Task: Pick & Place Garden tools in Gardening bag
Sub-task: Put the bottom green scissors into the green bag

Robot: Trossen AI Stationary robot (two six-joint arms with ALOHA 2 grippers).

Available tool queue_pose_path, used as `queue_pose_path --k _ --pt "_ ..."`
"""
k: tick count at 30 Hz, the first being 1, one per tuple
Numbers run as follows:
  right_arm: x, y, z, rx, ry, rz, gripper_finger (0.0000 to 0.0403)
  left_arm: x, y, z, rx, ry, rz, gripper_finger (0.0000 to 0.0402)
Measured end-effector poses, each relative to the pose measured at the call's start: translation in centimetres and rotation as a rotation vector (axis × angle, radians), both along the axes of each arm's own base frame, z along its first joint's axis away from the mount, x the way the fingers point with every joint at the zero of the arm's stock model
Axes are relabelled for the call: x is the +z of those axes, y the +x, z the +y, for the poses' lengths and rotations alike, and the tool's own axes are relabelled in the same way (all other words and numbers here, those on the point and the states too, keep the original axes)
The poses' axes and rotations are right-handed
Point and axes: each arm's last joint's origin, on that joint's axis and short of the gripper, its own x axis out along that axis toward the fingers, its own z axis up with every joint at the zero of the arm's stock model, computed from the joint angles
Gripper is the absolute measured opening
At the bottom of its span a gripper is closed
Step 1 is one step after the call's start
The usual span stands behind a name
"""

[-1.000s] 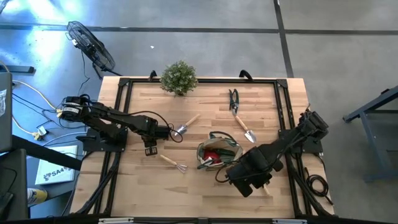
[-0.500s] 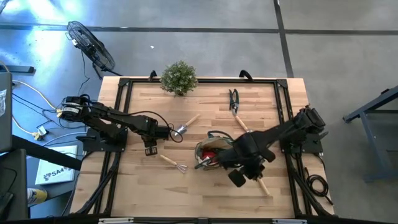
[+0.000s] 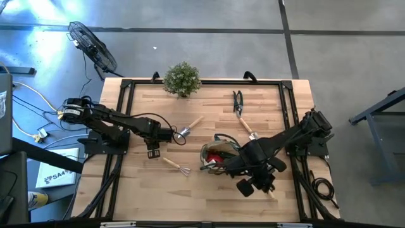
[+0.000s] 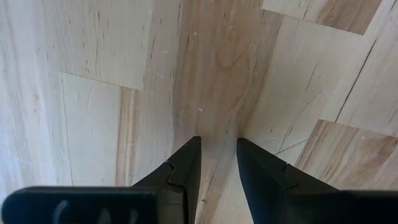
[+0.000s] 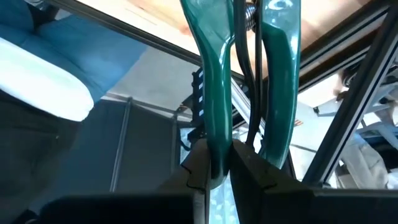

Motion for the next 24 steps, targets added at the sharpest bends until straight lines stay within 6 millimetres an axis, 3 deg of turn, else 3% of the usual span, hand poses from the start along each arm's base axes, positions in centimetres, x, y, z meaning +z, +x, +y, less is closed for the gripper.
queue_pose_path --k 17,24 --pt "-0.2 1.7 -3.8 0.039 -0.013 -0.134 0.0026 0.0 0.0 0.0 0.0 0.0 0.0 0.01" --pt "-2.6 1.3 -4.6 0.028 0.064 -0.034 0.0026 0.0 0.0 0.0 0.0 0.0 -0.001 0.01"
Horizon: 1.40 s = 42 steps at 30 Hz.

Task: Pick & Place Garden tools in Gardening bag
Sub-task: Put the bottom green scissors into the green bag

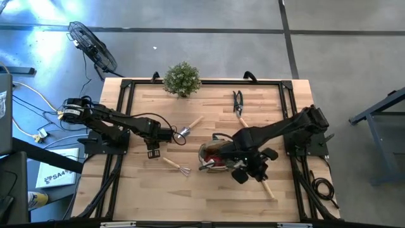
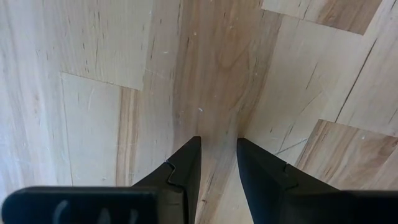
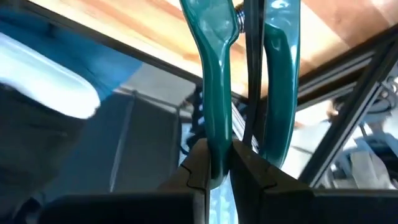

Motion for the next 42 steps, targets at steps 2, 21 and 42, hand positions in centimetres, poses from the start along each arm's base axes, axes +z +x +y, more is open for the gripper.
queue_pose_path --k 2,21,42 --pt "-0.4 -0.1 -0.2 0.004 0.006 0.014 0.0026 0.0 0.0 0.0 0.0 0.0 0.0 0.01" --pt "-0.5 0.9 -3.5 -0.083 0.073 -0.006 0.0026 0.0 0.0 0.0 -0.003 0.0 -0.003 0.01" --pt "-0.4 2.0 -8.5 -0.269 0.172 -0.032 0.0026 0.0 0.5 0.0 -0.051 0.02 -0.045 0.01"
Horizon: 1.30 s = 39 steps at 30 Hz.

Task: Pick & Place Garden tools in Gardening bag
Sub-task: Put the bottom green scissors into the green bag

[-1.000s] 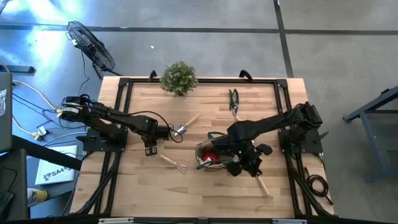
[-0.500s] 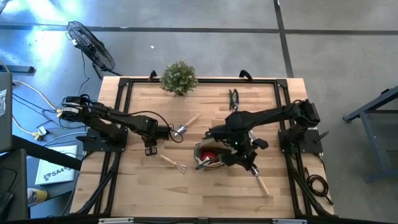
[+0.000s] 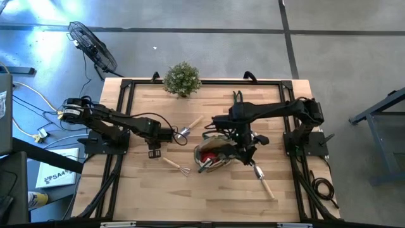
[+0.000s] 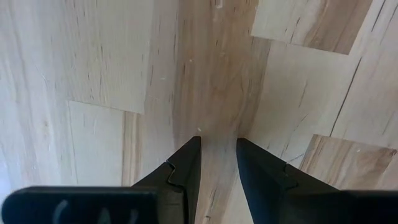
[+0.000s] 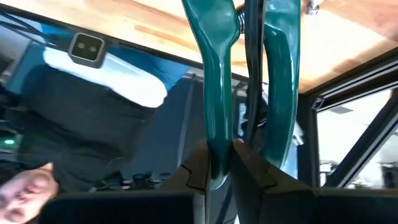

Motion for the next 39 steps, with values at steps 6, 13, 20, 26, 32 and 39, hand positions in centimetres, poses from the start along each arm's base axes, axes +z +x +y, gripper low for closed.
queue_pose_path --k 6,13,20,26,32,39 --pt "0.0 0.8 0.1 -0.051 0.038 -0.037 0.0026 0.0 0.0 0.0 0.034 -0.009 0.003 0.01" --pt "0.0 2.0 -0.1 -0.125 0.074 -0.087 0.0026 0.0 -0.1 0.0 0.06 -0.011 0.004 0.01" --pt "0.1 2.5 -0.2 -0.188 0.087 -0.057 0.0026 0.0 0.0 0.0 0.06 -0.007 -0.008 0.01" --pt "0.2 3.3 -0.6 -0.25 0.13 -0.064 0.0026 0.0 0.2 0.0 0.086 -0.006 -0.029 0.01" --pt "0.3 3.5 -1.3 -0.299 0.151 -0.04 0.0026 -0.9 -0.4 -1.0 0.041 0.017 -0.044 0.01" --pt "-1.1 3.4 -1.8 -0.317 0.185 -0.016 0.0026 -1.2 -0.7 -2.3 -0.002 0.108 -0.056 0.01"
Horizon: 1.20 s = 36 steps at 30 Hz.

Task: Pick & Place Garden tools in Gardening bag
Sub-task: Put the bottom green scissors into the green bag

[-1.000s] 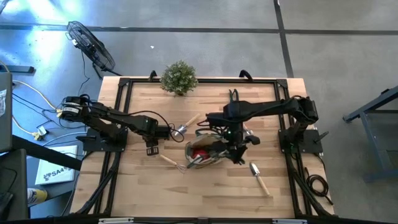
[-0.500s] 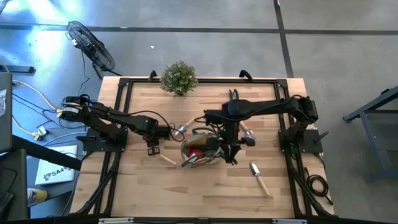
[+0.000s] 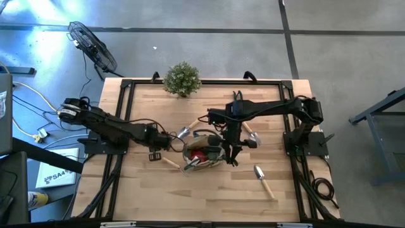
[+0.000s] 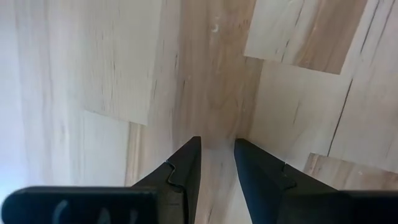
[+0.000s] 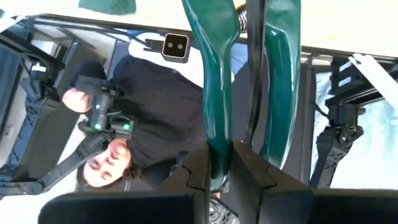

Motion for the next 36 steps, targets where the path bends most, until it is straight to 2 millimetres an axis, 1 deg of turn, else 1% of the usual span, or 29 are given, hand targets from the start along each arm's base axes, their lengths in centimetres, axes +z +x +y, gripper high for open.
queue_pose_path --k 2,8,14,17,22,25,29,33,36 --pt "-0.3 0.2 -0.3 -0.016 -0.001 -0.011 0.0026 0.0 0.0 -0.3 -0.012 0.005 -0.002 0.01" --pt "-0.3 0.5 -1.2 -0.055 -0.009 -0.029 0.0026 0.0 -0.2 -1.2 -0.041 0.065 -0.022 0.01" --pt "-0.3 0.4 -1.7 -0.079 -0.005 -0.004 0.0026 0.0 -0.2 -1.5 -0.056 0.092 -0.026 0.01" --pt "-0.4 -0.2 -1.4 -0.072 0.011 0.075 0.0026 0.0 -0.2 -1.5 -0.056 0.092 -0.025 0.01" --pt "-0.4 -2.0 -0.9 -0.043 0.037 0.271 0.0026 0.0 -0.3 -1.5 -0.056 0.092 -0.024 0.01" --pt "-0.4 -2.7 -0.6 -0.017 0.044 0.314 0.0026 0.0 -0.3 -1.5 -0.056 0.092 -0.024 0.01" --pt "-0.3 -2.8 -0.2 -0.003 0.049 0.32 0.0026 0.0 -0.2 -1.5 -0.056 0.091 -0.024 0.01" --pt "-0.3 -2.8 0.1 0.049 0.049 0.237 0.0026 0.0 -0.2 -1.5 -0.056 0.091 -0.025 0.01" --pt "-0.3 -2.9 0.8 0.103 0.043 0.194 0.0026 0.0 -0.2 -1.5 -0.057 0.096 -0.026 0.01"
